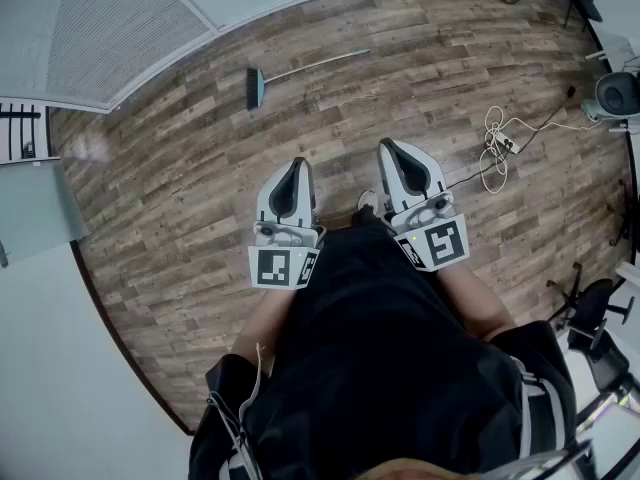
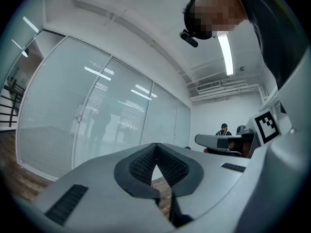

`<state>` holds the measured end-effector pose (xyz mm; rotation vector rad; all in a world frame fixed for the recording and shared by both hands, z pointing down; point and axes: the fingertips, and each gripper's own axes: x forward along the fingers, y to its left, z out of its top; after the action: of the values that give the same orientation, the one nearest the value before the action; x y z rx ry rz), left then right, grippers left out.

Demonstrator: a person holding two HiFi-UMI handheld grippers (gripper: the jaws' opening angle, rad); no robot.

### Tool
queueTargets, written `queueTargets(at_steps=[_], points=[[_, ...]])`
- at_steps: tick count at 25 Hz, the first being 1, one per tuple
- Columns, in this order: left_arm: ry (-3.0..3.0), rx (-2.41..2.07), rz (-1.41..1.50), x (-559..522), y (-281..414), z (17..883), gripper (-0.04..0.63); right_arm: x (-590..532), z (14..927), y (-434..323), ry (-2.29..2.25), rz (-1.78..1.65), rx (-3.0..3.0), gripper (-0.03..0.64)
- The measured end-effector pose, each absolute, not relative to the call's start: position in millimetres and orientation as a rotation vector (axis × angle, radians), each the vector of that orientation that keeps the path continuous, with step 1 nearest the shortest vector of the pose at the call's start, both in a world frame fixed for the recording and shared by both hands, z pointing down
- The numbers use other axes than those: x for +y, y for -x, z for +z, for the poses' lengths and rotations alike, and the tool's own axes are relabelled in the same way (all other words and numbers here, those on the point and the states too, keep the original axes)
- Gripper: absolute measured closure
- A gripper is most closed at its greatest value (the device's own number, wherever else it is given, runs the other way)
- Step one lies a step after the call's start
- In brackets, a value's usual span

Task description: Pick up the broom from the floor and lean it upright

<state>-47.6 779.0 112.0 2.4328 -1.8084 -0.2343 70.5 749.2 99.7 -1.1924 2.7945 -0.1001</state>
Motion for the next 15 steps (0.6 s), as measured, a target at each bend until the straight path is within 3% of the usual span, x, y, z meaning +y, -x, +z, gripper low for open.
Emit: queueTargets(at_steps=[15], points=[[-2.23,-2.033,-0.298,764.7,51.9,126.9,0.577,717.7,136.2,-130.0,1.2,-0.207,2.787,0.598]])
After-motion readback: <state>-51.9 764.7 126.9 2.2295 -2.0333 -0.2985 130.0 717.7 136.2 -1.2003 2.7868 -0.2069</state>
